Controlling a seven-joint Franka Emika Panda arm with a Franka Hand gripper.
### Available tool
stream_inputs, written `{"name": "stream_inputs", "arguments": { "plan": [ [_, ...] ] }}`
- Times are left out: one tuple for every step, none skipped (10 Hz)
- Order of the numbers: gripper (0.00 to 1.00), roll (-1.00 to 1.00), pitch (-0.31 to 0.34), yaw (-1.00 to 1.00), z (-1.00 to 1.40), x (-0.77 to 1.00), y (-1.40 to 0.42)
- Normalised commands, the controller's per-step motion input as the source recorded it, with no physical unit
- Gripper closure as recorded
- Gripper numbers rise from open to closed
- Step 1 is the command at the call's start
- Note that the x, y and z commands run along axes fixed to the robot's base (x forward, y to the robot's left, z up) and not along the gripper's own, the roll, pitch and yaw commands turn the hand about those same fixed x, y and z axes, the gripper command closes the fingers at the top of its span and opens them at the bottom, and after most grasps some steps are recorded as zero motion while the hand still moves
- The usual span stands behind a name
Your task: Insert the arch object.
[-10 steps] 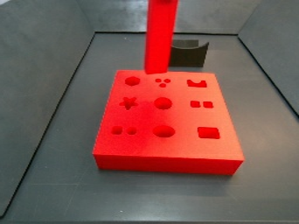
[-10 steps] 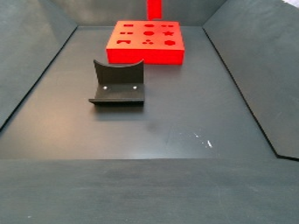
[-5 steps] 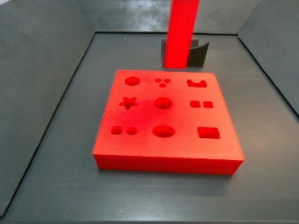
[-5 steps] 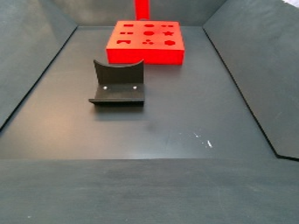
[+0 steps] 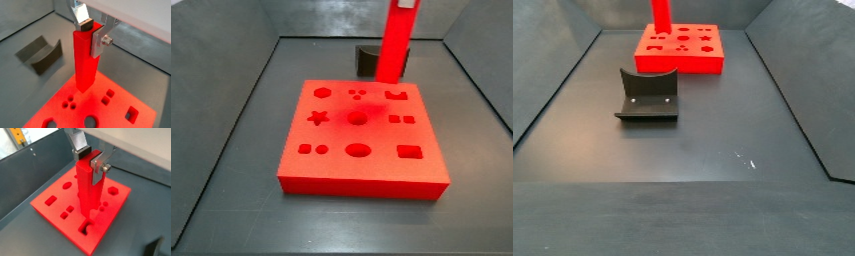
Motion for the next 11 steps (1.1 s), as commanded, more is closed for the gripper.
{"name": "stream_inputs", "arguments": {
  "plan": [
    [1.00, 0.16, 0.000, -0.27, 0.00, 0.47, -0.04],
    [1.00, 0.18, 0.000, 0.00, -0.08, 0.19, -0.10],
    [1.00, 0.24, 0.000, 0.25, -0.16, 0.05, -0.13],
    [1.00, 0.24, 0.000, 0.37, -0.17, 0.00, -0.07],
    [1.00, 0.20, 0.000, 0.41, -0.13, 0.00, -0.01],
    [1.00, 0.16, 0.000, 0.46, -0.05, 0.00, -0.07],
    [1.00, 0.12, 0.000, 0.47, -0.02, 0.00, -0.07],
    [1.00, 0.04, 0.000, 0.18, 0.00, 0.00, -0.08],
    [1.00, 0.00, 0.000, 0.00, -0.01, 0.02, 0.00],
    [1.00, 0.05, 0.000, 0.17, -0.09, 0.07, 0.00],
    [1.00, 0.24, 0.000, 0.12, -0.07, 0.11, -0.03]
  ]
}}
